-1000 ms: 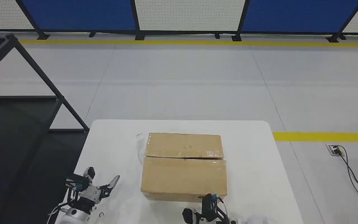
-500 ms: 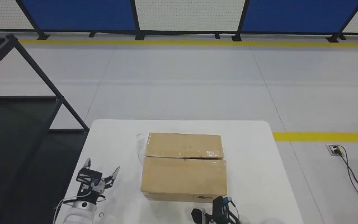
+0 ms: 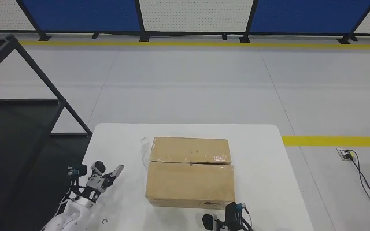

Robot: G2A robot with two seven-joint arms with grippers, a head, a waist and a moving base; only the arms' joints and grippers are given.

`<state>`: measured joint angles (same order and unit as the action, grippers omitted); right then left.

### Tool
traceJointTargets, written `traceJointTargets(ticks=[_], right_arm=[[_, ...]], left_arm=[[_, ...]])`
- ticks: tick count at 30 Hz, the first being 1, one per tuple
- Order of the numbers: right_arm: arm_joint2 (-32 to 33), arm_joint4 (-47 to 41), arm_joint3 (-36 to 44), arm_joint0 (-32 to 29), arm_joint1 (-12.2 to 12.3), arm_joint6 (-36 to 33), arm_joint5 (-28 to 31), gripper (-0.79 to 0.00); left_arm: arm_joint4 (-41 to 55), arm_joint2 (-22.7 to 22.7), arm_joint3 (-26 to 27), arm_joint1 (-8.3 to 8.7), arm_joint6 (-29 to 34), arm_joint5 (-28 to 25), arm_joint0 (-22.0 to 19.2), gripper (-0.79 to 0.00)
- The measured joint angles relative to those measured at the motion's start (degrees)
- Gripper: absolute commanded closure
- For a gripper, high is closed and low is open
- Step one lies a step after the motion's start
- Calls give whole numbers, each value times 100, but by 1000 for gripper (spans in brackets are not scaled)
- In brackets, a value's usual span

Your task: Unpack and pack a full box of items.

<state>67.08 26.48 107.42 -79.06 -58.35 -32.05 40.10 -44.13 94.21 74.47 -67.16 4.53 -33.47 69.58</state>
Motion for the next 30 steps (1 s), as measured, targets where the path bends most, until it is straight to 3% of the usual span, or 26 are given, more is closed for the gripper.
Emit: traceJointTargets(ticks=[2, 4, 9, 14, 22, 30], right_arm=[[-9, -22, -17, 26, 0, -7, -22, -785], [-23, -52, -33, 61, -2, -13, -94, -785], [-30, -65, -35, 70, -4, -19, -138, -785], [-30, -65, -35, 70, -4, -18, -136, -785], [-30, -65, -35, 70, -4, -18, -136, -785], [-30, -65, -35, 70, -4, -18, -136, -785]], left_arm=[[719, 11, -99, 12, 690, -418, -39, -785], [1026, 9, -90, 12, 1054, -417, -37, -785], [511, 8, -83, 11, 366, -270, -34, -785], [915, -117, -81, -15, 705, -196, -53, -785], [4047, -274, -97, -52, 2825, 1235, -626, -785], [6156, -350, -830, -38, 4772, 3160, -1378, -785]])
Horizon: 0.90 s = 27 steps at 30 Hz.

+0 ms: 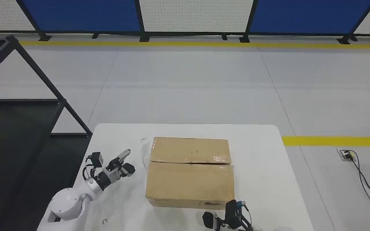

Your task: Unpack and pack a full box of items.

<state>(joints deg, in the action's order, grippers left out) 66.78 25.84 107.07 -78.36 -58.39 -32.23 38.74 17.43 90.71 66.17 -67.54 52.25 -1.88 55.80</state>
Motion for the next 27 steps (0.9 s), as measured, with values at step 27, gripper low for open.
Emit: traceJointTargets(ticks=[27], right_arm=[[0, 0, 0, 0, 0, 0, 0, -785]], left_arm=[[974, -1107, -1167, -341, -1054, 31, -942, -785]])
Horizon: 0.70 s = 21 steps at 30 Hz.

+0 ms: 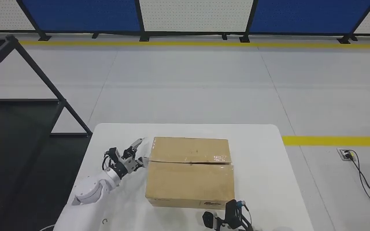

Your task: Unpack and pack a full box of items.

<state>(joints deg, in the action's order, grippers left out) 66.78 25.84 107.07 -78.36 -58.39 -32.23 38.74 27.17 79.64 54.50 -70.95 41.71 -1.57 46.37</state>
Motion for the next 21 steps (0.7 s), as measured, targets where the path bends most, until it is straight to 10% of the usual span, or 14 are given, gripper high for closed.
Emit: traceJointTargets(ticks=[11, 21], right_arm=[[0, 0, 0, 0, 0, 0, 0, -785], [0, 0, 0, 0, 0, 0, 0, -785]], left_arm=[[307, -87, -378, -104, -508, -843, -124, -785], [11, 197, 317, -65, -1411, -1949, 479, -785]])
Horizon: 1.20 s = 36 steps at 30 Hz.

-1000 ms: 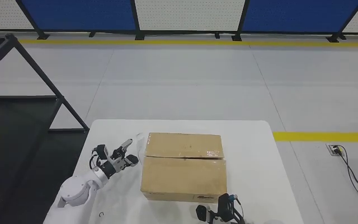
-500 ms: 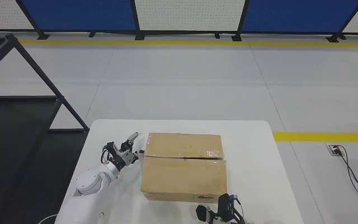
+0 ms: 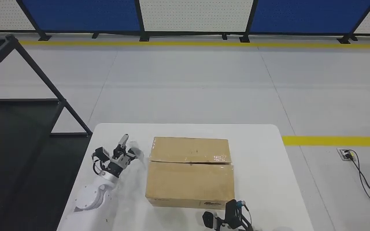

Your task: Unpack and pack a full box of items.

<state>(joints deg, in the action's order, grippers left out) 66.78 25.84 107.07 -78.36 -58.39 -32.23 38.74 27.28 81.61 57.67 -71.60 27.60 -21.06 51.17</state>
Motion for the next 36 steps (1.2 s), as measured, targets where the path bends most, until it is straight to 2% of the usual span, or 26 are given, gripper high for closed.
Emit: traceJointTargets(ticks=[6, 15, 21, 28, 36], right_arm=[[0, 0, 0, 0, 0, 0, 0, -785], [0, 0, 0, 0, 0, 0, 0, -785], [0, 0, 0, 0, 0, 0, 0, -785], [0, 0, 0, 0, 0, 0, 0, -785], [0, 0, 0, 0, 0, 0, 0, -785]], left_arm=[[-412, 193, 668, 30, -744, -377, 520, -785], [-1002, 471, 1747, 77, -1497, -275, 1453, -785], [-1229, 535, 2217, 64, -1911, -326, 1942, -785], [-1393, 476, 2408, 48, -1929, -304, 2386, -785], [-1495, 407, 2351, 34, -1805, -225, 2523, -785]])
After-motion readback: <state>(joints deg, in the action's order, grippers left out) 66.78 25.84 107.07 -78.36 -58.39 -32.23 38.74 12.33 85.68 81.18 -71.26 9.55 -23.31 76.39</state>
